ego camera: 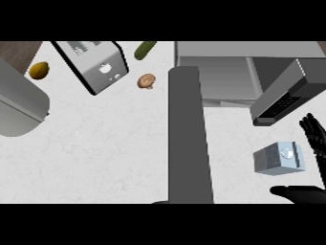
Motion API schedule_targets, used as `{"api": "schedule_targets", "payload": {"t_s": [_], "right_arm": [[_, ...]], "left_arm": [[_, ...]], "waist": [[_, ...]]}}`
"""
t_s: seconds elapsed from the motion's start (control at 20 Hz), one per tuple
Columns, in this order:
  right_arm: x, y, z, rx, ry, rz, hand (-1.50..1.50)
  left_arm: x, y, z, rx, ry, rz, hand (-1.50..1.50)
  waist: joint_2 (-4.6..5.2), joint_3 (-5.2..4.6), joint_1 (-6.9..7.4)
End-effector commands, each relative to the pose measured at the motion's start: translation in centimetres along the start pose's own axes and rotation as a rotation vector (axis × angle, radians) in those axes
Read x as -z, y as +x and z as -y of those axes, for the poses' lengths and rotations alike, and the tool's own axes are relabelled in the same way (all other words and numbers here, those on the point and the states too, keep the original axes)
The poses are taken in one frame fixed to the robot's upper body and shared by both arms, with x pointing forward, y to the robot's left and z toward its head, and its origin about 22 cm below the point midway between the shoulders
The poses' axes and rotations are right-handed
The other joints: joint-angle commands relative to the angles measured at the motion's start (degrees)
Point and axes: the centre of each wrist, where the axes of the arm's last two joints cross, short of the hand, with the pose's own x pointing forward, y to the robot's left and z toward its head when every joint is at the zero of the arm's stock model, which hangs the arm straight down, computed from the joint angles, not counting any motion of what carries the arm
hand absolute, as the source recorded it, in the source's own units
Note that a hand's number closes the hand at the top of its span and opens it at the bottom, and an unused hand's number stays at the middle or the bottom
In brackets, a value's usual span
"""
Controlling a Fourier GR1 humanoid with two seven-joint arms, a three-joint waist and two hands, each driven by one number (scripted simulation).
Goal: Pick up the milk, place it into the microwave and close the microwave
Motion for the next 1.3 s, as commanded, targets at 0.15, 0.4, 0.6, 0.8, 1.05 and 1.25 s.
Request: {"api": "schedule_targets", "payload": {"t_s": [0.15, 0.4, 0.6, 0.8, 1.05, 1.25], "right_arm": [[-2.1, -4.0, 1.1, 0.034, 0.013, -0.006, -1.5], [-2.3, -6.2, -1.3, 0.029, 0.093, -0.047, -1.5], [-2.3, -8.2, -1.7, 0.011, 0.116, -0.069, -1.5], [-3.5, -9.6, -4.4, -0.016, 0.104, -0.083, 1.5], [-1.4, -10.2, -1.5, -0.128, 0.079, -0.049, -1.5], [-0.5, -10.3, -0.6, -0.261, 0.114, -0.028, 1.5]], "left_arm": [[-2.1, 0.0, -0.6, 0.002, 0.016, 0.008, -1.5], [-2.4, 0.3, -1.0, -0.023, 0.007, -0.005, -1.5], [-2.2, -0.2, -1.1, -0.005, -0.009, 0.008, -1.5], [-0.4, -0.6, -0.3, -0.022, 0.005, -0.004, -1.5], [-0.9, 0.9, -0.8, -0.015, 0.011, 0.012, -1.5], [-1.7, 0.1, -0.7, -0.012, 0.005, -0.003, -1.5]], "waist": [[-0.05, 0.02, 0.16], [-0.02, 0.01, 0.06], [0.03, 0.03, 0.15], [0.13, 0.04, -0.14], [0.1, 0.05, 0.21], [0.12, 0.06, 0.6]]}}
